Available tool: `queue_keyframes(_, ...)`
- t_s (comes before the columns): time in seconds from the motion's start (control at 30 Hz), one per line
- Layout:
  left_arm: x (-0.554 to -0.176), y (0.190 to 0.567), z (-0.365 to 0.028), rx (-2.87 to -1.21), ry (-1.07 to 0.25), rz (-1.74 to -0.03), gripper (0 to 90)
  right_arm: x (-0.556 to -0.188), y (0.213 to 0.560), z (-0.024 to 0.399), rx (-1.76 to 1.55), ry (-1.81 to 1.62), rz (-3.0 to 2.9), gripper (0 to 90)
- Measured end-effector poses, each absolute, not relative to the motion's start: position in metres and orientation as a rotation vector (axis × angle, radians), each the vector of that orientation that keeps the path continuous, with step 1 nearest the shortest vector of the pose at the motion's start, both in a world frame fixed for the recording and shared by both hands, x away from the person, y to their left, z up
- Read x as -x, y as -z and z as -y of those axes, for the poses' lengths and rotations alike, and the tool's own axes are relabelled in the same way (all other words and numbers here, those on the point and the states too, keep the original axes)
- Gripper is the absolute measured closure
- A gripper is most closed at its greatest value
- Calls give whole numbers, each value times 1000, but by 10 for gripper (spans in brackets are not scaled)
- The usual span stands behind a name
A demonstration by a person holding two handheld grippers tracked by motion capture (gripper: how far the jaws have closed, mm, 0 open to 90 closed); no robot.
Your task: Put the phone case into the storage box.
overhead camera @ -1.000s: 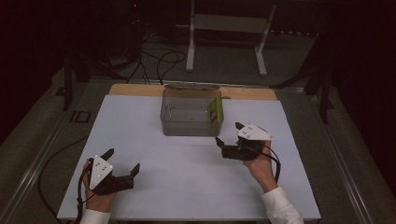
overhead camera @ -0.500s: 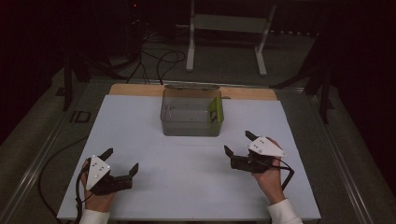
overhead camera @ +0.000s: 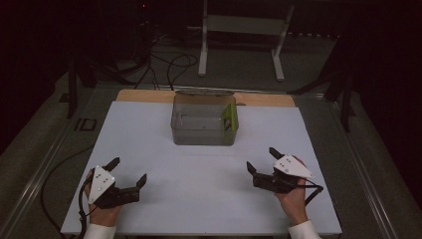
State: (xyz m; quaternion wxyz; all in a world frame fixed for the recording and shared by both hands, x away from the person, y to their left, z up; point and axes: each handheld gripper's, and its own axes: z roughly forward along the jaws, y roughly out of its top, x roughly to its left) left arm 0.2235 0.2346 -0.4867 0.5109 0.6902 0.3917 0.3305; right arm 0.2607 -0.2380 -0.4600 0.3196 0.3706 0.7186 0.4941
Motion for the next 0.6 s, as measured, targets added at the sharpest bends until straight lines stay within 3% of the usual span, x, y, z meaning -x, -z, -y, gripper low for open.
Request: queue_keyframes(0.6,-223,488,-233,-1671,-792,-929,2,-234,479,255,-1011,-1318,-1831,110)
